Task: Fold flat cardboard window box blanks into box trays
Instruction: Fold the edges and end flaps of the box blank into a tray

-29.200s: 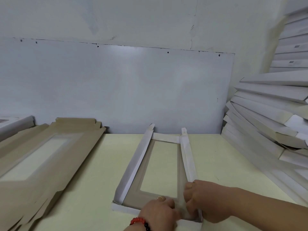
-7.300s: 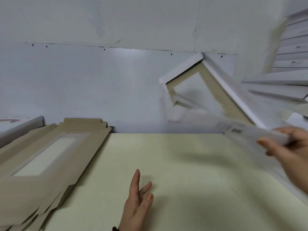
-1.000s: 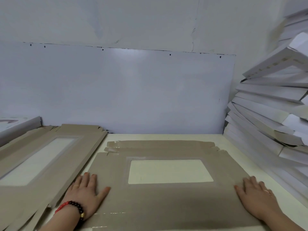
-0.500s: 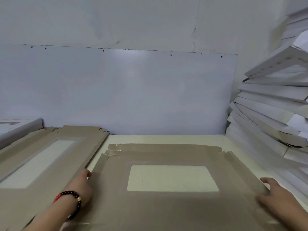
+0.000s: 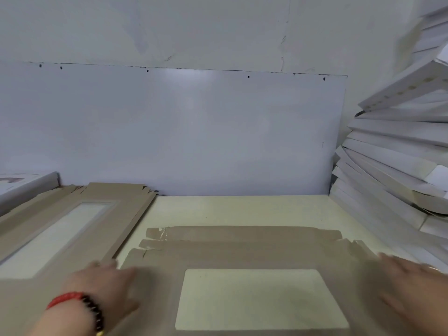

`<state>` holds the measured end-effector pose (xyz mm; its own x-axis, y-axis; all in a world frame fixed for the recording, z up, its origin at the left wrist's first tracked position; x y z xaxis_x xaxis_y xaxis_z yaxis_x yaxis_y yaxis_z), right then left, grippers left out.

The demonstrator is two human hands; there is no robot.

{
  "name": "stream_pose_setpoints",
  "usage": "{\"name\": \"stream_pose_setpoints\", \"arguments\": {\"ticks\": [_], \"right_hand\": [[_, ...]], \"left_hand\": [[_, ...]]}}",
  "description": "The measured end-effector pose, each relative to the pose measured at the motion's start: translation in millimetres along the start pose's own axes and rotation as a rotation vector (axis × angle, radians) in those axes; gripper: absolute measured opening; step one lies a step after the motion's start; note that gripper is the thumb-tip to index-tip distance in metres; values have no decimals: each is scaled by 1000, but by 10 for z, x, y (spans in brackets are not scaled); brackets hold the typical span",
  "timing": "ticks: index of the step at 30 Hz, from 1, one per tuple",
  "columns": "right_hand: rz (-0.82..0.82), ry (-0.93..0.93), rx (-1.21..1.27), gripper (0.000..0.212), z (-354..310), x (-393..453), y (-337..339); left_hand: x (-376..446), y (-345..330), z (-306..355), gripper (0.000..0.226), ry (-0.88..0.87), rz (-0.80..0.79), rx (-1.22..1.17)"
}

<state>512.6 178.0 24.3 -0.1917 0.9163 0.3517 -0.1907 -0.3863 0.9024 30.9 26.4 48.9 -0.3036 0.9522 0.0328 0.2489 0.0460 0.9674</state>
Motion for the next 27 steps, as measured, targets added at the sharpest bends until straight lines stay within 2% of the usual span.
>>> {"name": "stream_pose_setpoints", "arguments": {"ticks": [2,3,4,6,7,8,10,11,15,18,20,23,27], "right_hand": [[101,326,192,49,-722,90,393],[38,432,375,47,-1100,161,495],[-38,469,666,46,-1453,215,537],[-225,339,1392,39,-2018,270,626],[-277,236,1654,34,-2233,290,640],[-309,105,1779,30,-2399,333,591],[-341,-6,1726,28,-2610,425,390],[-341,8,1635,29,-2666,461,288],[-194,323,848,45,-2616,639,-186],[-175,364,591,50,-2341,794,-429],[-199,312,474,52,-2076,908,-561],[-233,189,398,56,-1629,1021,-744],[-266,69,325,61,-1021,1063,-940]], "left_hand": [[201,120,416,41,-90,126,-50],[321,160,672,35,-166,177,-100],[443,188,930,33,-258,235,-177],[638,207,1381,35,-374,300,-388],[715,181,1562,34,-373,303,-481],[787,112,1707,32,-352,296,-505],[899,-115,1901,37,-320,270,-414],[942,-249,1956,43,-334,257,-367],[1069,-613,1992,66,-468,214,-284],[1166,-721,1814,89,-367,165,-410],[1257,-790,1556,101,-246,145,-381],[1378,-904,1040,99,-70,112,-334],[1411,-1019,464,94,64,76,-310]]}}
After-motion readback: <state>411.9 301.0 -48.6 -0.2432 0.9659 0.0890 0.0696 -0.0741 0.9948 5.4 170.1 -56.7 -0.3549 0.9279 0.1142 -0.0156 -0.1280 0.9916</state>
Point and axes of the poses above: each hand's wrist, its own x-axis towards the middle knuckle, its own y-axis out of the back of the hand, z = x × y, the point moved 3 cm from there along x, towards the middle knuckle, and after that the axes turned 11 degrees about z, right-handed, at the moved point
